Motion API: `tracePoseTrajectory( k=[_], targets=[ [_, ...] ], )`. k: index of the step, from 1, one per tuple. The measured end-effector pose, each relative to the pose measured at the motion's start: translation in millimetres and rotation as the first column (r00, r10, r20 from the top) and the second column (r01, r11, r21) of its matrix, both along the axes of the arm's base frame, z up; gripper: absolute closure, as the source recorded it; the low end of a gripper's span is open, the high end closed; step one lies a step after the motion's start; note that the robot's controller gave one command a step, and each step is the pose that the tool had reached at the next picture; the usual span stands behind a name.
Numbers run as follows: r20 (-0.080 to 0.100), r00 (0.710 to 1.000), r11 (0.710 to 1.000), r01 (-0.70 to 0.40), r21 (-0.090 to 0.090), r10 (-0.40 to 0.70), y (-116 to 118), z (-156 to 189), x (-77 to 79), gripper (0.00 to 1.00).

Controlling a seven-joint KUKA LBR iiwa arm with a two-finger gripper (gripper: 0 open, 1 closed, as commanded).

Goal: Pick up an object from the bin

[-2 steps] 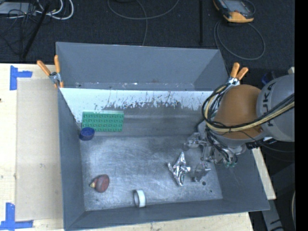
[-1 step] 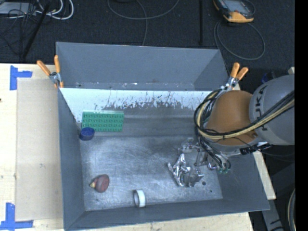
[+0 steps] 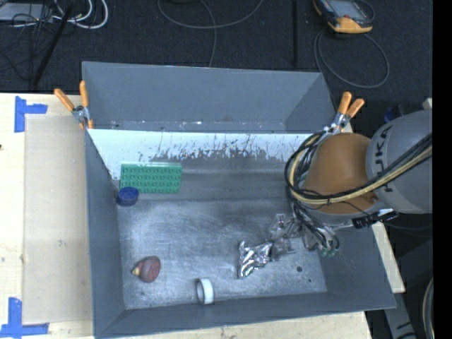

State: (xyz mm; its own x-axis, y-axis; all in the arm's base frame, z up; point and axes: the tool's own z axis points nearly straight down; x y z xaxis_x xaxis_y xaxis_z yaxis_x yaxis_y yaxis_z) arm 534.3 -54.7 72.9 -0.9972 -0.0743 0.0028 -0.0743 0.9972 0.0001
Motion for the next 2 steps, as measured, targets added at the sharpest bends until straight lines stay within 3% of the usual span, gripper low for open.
tracePoseTrajectory(
  k=[1,2],
  targets=[
    [0.006,1.0,1.0,-0.001,0.0,0.001,0,-1,0.8,0.0],
    [0.01,1.0,1.0,-0.017,-0.001,0.017,22,-1,-11.2,0.0]
  ],
)
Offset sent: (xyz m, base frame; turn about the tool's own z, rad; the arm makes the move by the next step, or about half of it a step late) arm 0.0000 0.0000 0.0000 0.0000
